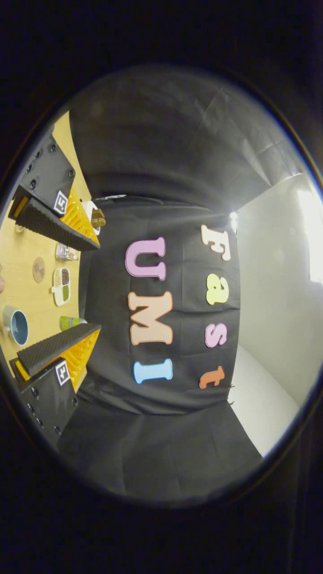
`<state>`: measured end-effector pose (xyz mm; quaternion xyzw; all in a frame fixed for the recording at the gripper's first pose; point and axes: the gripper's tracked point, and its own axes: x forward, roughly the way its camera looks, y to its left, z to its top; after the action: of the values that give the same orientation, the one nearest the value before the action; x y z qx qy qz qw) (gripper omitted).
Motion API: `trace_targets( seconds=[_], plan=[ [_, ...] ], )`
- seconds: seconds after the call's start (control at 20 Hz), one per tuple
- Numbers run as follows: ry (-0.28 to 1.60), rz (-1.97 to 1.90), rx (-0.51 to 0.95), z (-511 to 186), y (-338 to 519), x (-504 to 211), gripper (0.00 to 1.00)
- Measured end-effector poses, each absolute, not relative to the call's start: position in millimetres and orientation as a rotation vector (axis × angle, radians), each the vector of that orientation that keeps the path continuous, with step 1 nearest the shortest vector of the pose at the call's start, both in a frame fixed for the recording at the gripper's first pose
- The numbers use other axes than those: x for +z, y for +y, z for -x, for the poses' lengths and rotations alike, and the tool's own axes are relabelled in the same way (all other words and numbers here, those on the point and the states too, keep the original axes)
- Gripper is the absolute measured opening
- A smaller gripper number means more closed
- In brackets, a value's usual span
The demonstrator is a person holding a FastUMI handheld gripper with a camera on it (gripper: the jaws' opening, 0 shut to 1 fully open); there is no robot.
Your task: Take the bottle from table, then pour the juice into the cup, finally place the bottle on the coaster
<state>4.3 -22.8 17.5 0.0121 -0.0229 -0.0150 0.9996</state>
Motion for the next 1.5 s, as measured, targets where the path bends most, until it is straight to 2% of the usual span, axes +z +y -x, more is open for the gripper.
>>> trace_targets(
  seconds=[0.5,1.05,1.5],
  plan=[
    [-0.064,0.021,-0.032,-1,-10,11,1.0],
    [-0.062,-0.063,0.014,12,51,-4,1.0],
    [-0.005,-0.099,0.036,22,110,-55,1.0]
  ],
)
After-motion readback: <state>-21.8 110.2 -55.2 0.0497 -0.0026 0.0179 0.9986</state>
